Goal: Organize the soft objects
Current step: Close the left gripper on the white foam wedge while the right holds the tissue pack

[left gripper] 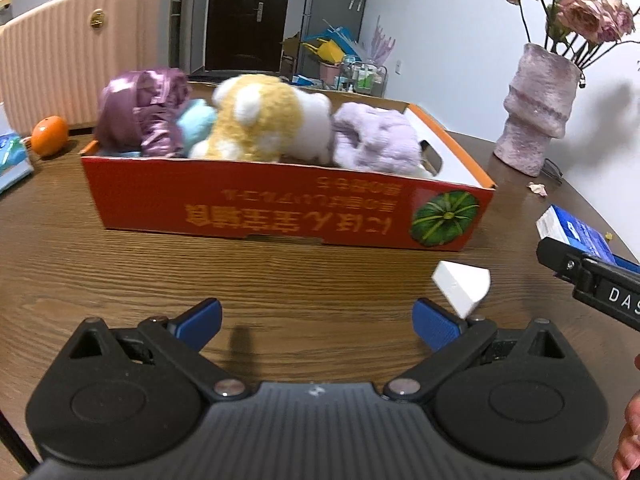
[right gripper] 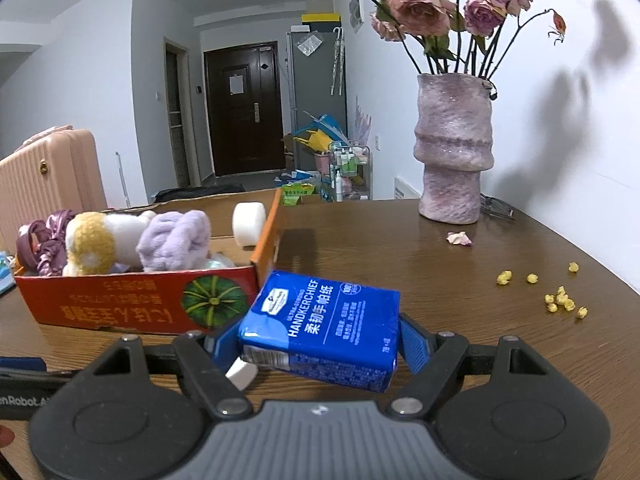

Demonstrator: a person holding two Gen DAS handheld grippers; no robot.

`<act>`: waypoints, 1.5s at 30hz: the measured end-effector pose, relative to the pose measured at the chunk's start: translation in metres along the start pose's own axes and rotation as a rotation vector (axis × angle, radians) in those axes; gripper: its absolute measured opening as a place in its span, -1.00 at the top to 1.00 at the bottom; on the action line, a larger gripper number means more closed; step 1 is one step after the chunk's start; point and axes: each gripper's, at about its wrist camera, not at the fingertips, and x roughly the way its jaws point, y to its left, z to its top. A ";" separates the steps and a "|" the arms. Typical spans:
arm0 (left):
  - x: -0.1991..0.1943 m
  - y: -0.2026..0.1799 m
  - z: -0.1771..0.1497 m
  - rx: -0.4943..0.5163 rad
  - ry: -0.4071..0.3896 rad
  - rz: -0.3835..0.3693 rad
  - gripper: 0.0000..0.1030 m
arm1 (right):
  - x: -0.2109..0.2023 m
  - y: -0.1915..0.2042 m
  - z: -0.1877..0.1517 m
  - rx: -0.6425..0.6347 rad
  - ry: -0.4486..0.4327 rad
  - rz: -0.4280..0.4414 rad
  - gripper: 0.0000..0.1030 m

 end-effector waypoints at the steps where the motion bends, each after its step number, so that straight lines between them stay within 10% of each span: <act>1: 0.002 -0.004 0.000 0.001 0.002 -0.002 -1.00 | 0.001 -0.003 0.000 0.000 0.001 -0.001 -0.52; 29: 0.046 -0.100 0.007 0.095 0.032 -0.022 -0.95 | 0.016 -0.060 0.006 0.000 0.025 -0.032 -0.52; 45: 0.051 -0.115 0.004 0.188 0.023 -0.054 0.34 | 0.025 -0.057 0.000 0.000 0.059 -0.033 -0.52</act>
